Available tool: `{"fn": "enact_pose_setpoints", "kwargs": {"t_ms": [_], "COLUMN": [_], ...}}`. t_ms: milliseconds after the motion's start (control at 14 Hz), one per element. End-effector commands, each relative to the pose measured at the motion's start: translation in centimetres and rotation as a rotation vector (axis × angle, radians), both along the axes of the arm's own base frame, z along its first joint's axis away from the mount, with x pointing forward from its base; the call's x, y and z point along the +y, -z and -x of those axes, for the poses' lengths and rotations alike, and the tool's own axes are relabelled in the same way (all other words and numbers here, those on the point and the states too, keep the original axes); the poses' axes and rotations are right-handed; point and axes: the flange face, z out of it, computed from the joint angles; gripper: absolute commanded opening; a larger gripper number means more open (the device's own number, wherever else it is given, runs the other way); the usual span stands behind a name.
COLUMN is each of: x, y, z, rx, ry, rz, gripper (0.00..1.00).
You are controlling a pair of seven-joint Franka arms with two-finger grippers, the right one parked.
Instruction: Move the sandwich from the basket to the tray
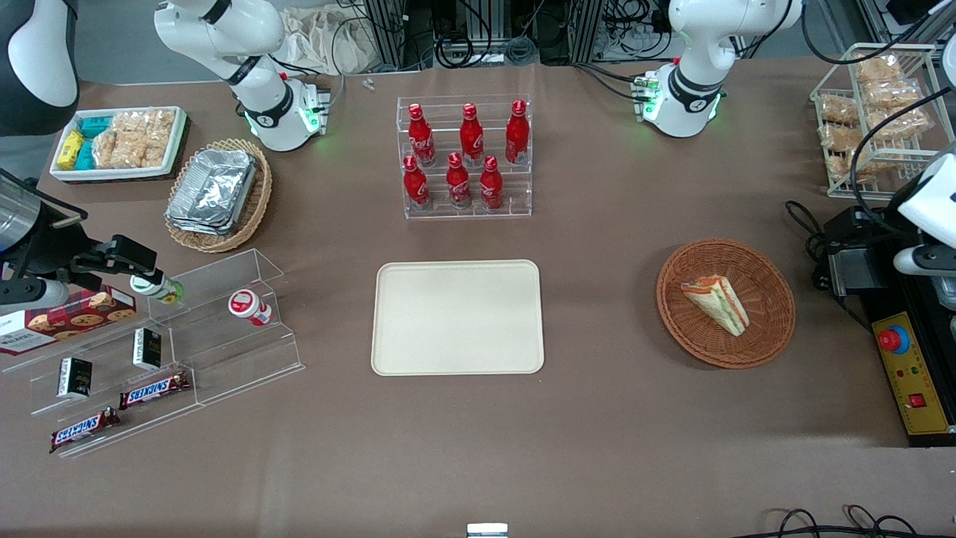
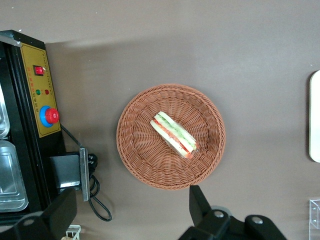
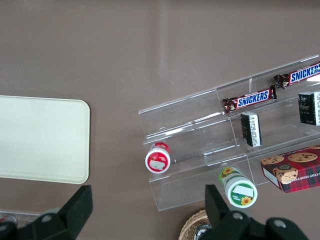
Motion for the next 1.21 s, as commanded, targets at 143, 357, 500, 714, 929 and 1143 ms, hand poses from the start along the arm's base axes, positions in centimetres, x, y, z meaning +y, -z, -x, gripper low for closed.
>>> {"fn": "enact_pose_setpoints", "kwargs": {"t_ms": [143,357,500,714,929,1143], "x": [0.1,-0.1,-0.4,-1.0,-3.3,-4.9], "y": [-0.8,-0.1,0.8,3.1,5.6,9.9], "z": [0.2,0.0,0.2,-0.4,-0.4,-0.1], "rx": [0.002,0.015,0.035,0.035,0.046,0.095], "ry": [-0.012,-0.007,-0.004,-0.063,-0.091,-0.277], "rz": [0.01,0.004,0.005,0.009,0.013,0.007], "gripper": [1.0,1.0,1.0,1.0,1.0,1.0]}}
